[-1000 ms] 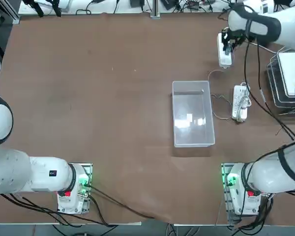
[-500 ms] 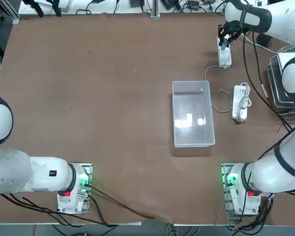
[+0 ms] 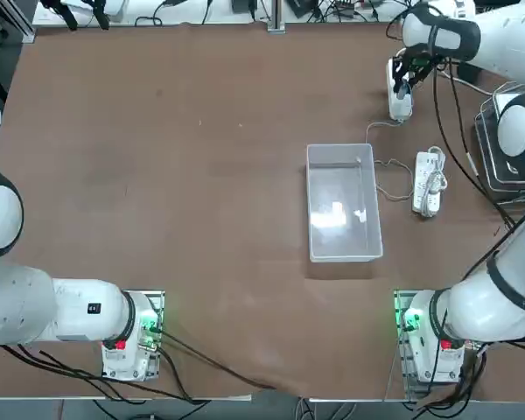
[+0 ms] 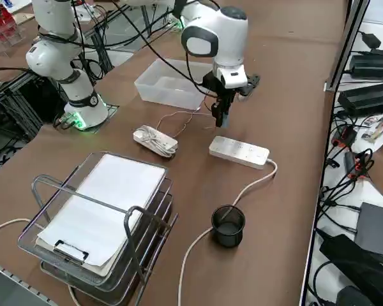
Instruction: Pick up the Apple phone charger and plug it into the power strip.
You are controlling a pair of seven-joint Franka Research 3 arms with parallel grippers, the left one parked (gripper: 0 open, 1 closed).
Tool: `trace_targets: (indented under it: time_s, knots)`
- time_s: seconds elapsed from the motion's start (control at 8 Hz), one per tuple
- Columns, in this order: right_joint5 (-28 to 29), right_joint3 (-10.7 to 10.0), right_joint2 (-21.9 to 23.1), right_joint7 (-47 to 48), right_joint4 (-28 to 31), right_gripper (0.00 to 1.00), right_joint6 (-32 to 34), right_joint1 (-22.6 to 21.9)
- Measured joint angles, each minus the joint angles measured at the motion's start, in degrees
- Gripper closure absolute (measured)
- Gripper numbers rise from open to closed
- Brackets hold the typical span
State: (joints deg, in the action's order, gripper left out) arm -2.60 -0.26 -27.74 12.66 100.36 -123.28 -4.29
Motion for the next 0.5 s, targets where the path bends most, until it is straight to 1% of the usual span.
trace_targets:
  time_s: [0.25,0.5]
  knots:
    - [0.0,0.0,-0.4,-0.8,1.7,0.63,-2.5,0.4]
    - [0.0,-0.1,-0.4,-1.4,2.3,0.63,-3.7,0.7]
